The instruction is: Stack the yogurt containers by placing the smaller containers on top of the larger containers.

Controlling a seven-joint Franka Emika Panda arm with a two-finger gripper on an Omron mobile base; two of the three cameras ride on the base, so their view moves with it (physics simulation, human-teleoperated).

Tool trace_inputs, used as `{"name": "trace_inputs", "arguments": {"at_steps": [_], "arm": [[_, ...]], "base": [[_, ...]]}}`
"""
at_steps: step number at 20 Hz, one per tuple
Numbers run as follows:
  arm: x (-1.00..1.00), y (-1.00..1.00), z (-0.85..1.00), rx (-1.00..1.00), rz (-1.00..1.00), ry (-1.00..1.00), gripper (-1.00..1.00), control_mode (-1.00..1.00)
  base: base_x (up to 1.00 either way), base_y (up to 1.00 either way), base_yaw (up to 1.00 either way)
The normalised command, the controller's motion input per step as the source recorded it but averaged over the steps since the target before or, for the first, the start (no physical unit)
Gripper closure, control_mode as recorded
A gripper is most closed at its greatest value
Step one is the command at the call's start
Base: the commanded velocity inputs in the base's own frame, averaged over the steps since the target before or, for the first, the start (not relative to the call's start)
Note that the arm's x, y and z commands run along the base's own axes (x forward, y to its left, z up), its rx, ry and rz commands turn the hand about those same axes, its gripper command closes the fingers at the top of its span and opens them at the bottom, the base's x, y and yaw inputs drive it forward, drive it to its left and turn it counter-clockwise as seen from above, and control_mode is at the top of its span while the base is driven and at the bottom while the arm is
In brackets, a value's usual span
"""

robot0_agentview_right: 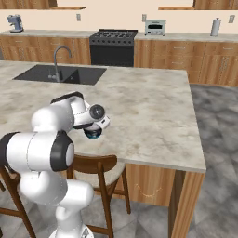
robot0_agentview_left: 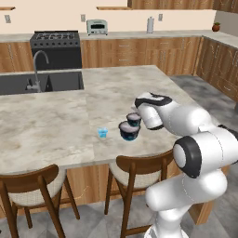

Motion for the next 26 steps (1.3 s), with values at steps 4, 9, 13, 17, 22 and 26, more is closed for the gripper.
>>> {"name": "trace_inputs", "arguments": {"at_steps": [4,9,13,17,22,26], "arm": [[0.10,0.01,-0.28,0.00,0.00,0.00,1.00,-1.00],[0.13,0.00,-0.28,0.00,0.00,0.00,1.00,-1.00],[0.09,0.00,-0.16,0.00,0.00,0.00,1.00,-1.00],[0.02,0.00,-0.11,0.00,0.00,0.00,1.00,-1.00],[0.00,0.00,-0.02,0.00,0.00,0.00,1.00,-1.00],[0.22,0.00,0.00,0.00,0.00,0.01,1.00,-1.00]], "base": [[0.00,0.00,0.00],[0.00,0.00,0.00],[0.00,0.00,0.00],[0.00,0.00,0.00],[0.00,0.00,0.00],[0.00,0.00,0.00]]}}
